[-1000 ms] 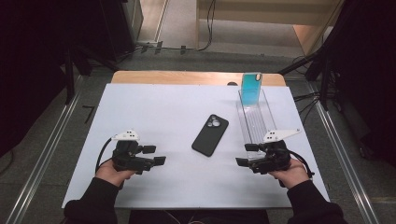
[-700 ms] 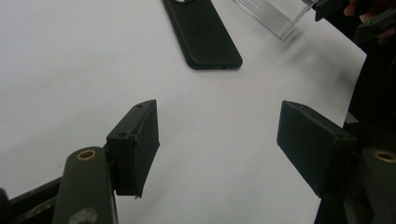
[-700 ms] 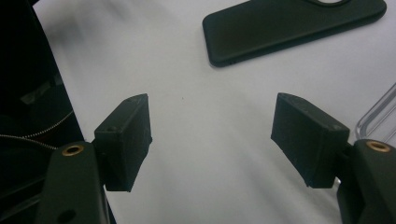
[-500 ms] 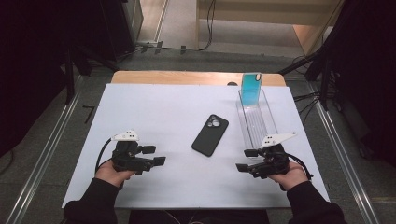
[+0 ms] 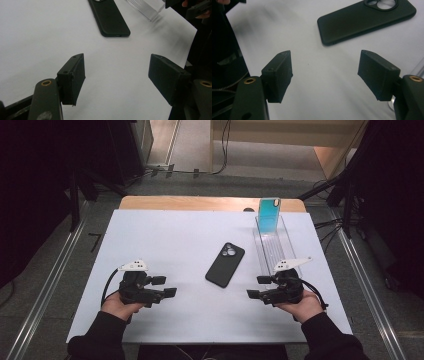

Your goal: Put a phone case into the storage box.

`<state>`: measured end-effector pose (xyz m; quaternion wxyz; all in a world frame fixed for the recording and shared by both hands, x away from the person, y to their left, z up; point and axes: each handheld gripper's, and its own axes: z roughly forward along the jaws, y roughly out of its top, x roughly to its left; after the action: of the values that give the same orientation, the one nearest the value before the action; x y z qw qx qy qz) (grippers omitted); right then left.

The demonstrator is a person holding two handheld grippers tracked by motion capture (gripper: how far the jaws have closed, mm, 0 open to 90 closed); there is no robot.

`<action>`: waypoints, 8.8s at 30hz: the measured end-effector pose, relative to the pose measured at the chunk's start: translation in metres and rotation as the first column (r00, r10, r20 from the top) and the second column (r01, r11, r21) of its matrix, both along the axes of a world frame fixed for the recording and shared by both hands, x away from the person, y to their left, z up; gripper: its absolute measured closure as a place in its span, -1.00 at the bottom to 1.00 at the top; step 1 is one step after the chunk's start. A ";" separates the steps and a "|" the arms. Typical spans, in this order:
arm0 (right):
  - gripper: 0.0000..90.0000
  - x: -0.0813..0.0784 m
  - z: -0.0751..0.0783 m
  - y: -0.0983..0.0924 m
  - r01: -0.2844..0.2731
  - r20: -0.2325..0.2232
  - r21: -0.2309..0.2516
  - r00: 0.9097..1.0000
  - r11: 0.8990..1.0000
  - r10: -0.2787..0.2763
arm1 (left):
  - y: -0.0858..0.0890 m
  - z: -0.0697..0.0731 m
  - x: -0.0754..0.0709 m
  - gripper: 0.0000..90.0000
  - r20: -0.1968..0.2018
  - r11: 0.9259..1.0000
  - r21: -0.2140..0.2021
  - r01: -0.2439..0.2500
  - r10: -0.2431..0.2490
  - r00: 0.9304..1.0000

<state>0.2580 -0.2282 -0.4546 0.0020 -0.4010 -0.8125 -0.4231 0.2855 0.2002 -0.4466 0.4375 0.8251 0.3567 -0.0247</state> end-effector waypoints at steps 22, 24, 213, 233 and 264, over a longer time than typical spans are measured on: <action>0.70 0.042 -0.014 0.047 0.069 -0.053 -0.057 0.996 0.996 -0.072 | -0.001 0.000 0.000 -0.33 0.002 1.000 -0.007 -0.005 0.005 1.000; 0.87 0.044 -0.018 0.050 0.067 -0.067 -0.057 0.995 0.996 -0.071 | -0.001 0.001 0.000 -0.33 0.002 1.000 -0.009 -0.007 0.007 1.000; -0.42 -0.001 -0.021 -0.034 -0.066 -0.054 0.008 0.996 0.998 0.066 | -0.181 -0.061 0.094 -0.89 0.165 0.915 0.396 0.078 -0.155 0.974; -0.43 -0.001 -0.019 -0.031 -0.080 -0.041 0.030 0.996 0.996 0.081 | -0.183 -0.055 0.094 -0.63 0.137 0.910 0.410 0.059 -0.126 0.983; -0.58 -0.002 0.005 -0.015 -0.022 -0.011 0.131 1.000 0.991 0.024 | -0.130 0.006 0.065 -0.63 0.114 0.970 0.237 0.047 -0.075 0.991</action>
<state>0.2557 -0.2428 -0.4499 0.0382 -0.3931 -0.7876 -0.4730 0.3501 0.0705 -0.4401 0.3574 0.8814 0.3041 0.0546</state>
